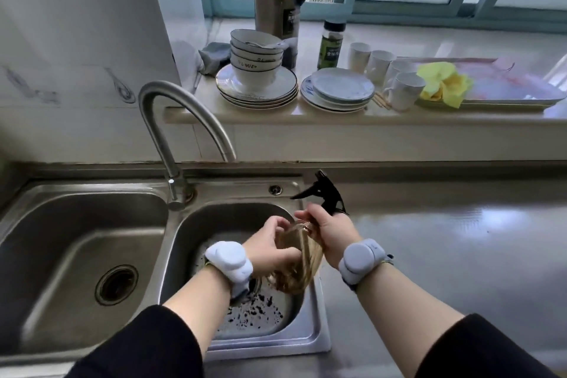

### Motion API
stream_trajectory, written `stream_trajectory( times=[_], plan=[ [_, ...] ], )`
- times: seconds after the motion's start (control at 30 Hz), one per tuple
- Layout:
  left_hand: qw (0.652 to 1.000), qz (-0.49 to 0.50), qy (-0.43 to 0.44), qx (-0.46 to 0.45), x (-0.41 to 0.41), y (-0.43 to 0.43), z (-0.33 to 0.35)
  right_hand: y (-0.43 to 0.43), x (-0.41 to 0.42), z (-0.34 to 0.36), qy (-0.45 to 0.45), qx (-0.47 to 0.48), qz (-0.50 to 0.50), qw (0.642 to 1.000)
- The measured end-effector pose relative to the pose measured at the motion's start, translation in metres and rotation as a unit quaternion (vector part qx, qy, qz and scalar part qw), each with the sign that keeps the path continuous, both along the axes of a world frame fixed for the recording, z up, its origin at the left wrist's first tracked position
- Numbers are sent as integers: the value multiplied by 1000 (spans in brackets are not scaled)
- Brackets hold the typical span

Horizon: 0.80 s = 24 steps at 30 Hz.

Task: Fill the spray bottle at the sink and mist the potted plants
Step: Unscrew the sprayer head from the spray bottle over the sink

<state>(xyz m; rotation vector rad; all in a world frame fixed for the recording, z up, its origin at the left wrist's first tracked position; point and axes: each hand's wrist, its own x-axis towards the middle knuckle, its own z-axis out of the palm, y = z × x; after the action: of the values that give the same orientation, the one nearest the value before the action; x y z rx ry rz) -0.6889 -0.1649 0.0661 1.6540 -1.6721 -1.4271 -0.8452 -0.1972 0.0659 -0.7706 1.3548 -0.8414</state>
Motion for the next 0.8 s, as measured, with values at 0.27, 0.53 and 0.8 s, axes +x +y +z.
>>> stream_trajectory(
  times=[0.27,0.53,0.8],
  plan=[
    [957,50,-260,-120,-45,13,1,-4,2,4,51,9,39,998],
    [940,-104,251,208,-8,-8,24,-9,-20,16,-183,10,118,976],
    [979,-100,45,170,4,-17,-3,-36,-43,15,-188,-3,-48,981]
  ],
)
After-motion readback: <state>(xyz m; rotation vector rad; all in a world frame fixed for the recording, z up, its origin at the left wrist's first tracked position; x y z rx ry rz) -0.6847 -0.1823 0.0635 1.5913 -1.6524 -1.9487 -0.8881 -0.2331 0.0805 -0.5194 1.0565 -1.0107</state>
